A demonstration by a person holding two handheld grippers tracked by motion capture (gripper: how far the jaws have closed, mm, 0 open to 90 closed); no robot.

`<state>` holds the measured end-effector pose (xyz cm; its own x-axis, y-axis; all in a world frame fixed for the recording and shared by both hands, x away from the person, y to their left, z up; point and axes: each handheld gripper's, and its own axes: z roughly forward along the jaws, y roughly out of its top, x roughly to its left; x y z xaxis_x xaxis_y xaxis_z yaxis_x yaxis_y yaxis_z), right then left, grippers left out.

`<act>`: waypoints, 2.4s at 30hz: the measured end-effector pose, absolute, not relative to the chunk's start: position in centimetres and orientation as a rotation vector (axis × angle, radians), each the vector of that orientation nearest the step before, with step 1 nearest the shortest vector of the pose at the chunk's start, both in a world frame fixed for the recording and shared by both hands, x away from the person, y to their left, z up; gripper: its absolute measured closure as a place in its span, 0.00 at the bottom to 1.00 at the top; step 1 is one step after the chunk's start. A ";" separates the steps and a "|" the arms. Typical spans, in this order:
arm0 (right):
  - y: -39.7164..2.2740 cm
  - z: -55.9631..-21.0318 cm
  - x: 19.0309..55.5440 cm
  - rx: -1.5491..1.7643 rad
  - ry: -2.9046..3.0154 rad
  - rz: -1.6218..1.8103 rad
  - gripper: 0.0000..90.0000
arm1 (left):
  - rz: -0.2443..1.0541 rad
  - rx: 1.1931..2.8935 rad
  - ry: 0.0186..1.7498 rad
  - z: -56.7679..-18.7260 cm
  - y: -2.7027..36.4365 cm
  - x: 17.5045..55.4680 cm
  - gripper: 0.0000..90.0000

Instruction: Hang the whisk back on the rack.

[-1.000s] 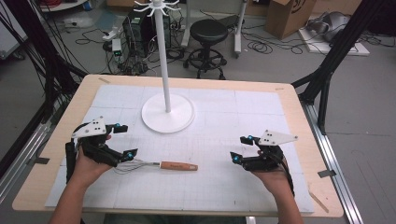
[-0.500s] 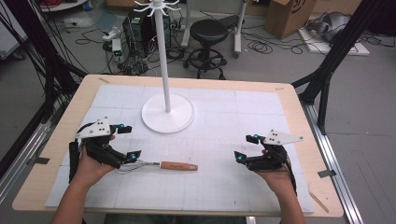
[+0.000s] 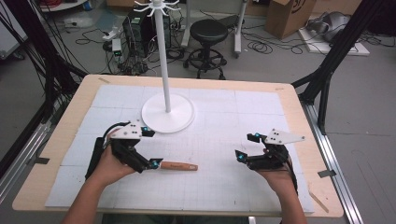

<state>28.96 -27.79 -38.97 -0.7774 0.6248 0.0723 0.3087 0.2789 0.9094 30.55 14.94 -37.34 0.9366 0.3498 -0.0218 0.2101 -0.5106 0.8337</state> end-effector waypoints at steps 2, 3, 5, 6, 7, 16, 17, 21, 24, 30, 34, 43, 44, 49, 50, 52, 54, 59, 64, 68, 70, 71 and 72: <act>-27.8 -39.0 29.0 0.854 2.250 1.504 0.20 | 0.184 2.200 0.380 -37.7 13.9 30.9 0.03; -27.9 -39.0 29.0 0.856 2.246 1.501 0.20 | 0.180 2.218 0.375 -37.9 13.6 31.0 0.05; -28.0 -38.9 29.0 0.860 2.243 1.504 0.20 | 0.159 2.259 0.365 -38.3 13.0 31.1 0.10; -28.1 -38.9 29.0 0.861 2.241 1.508 0.20 | 0.151 2.278 0.363 -38.5 12.8 31.2 0.12; -28.1 -38.9 29.0 0.861 2.239 1.506 0.20 | 0.148 2.304 0.362 -38.7 12.6 31.3 0.13; -28.2 -38.9 28.9 0.860 2.233 1.513 0.20 | 0.120 2.431 0.329 -39.7 11.0 31.6 0.27; -28.2 -38.9 28.9 0.862 2.236 1.513 0.20 | 0.117 2.447 0.331 -39.9 10.9 31.6 0.29; -28.1 -39.0 29.0 0.861 2.241 1.507 0.20 | 0.105 2.527 0.324 -40.8 10.3 31.7 0.35; -28.0 -39.1 29.0 0.866 2.248 1.503 0.20 | 0.094 2.567 0.325 -41.3 10.0 31.8 0.39; -27.9 -39.2 29.1 0.863 2.252 1.496 0.20 | 0.096 2.606 0.337 -41.8 9.7 32.1 0.48; -27.9 -39.3 29.1 0.867 2.258 1.493 0.20 | 0.084 2.639 0.338 -42.1 9.4 32.2 0.56; -27.8 -39.4 29.1 0.868 2.259 1.490 0.21 | 0.056 2.742 0.266 -41.6 8.1 32.2 0.70; -27.8 -39.4 29.1 0.869 2.259 1.492 0.21 | 0.056 2.750 0.255 -41.5 8.0 32.2 0.72; -28.0 -39.4 29.1 0.870 2.256 1.495 0.21 | 0.044 2.750 0.233 -41.5 8.0 32.2 0.77; -28.0 -39.4 29.1 0.869 2.257 1.492 0.21 | 0.045 2.750 0.227 -41.5 8.0 32.2 0.77; -27.9 -39.4 29.1 0.864 2.259 1.492 0.21 | 0.042 2.745 0.230 -41.4 8.1 32.2 0.77; -27.9 -39.4 29.1 0.864 2.261 1.490 0.21 | 0.058 2.741 0.236 -41.2 8.3 32.2 0.78; -27.9 -39.4 29.2 0.867 2.258 1.493 0.21 | 0.055 2.620 0.276 -39.5 9.7 32.4 0.78; -27.8 -39.4 29.2 0.861 2.262 1.490 0.21 | 0.109 2.499 0.287 -37.0 11.2 32.4 0.78; -27.7 -39.4 29.1 0.862 2.265 1.489 0.21 | 0.114 2.415 0.318 -34.9 12.1 32.6 0.78; -27.6 -39.4 29.1 0.860 2.268 1.492 0.21 | 0.135 2.369 0.335 -33.8 12.6 32.8 0.78; -27.6 -39.4 29.1 0.861 2.268 1.490 0.21 | 0.136 2.355 0.336 -33.3 12.9 32.9 0.78; -27.6 -39.4 29.1 0.859 2.268 1.490 0.21 | 0.147 2.328 0.348 -32.6 13.2 33.1 0.78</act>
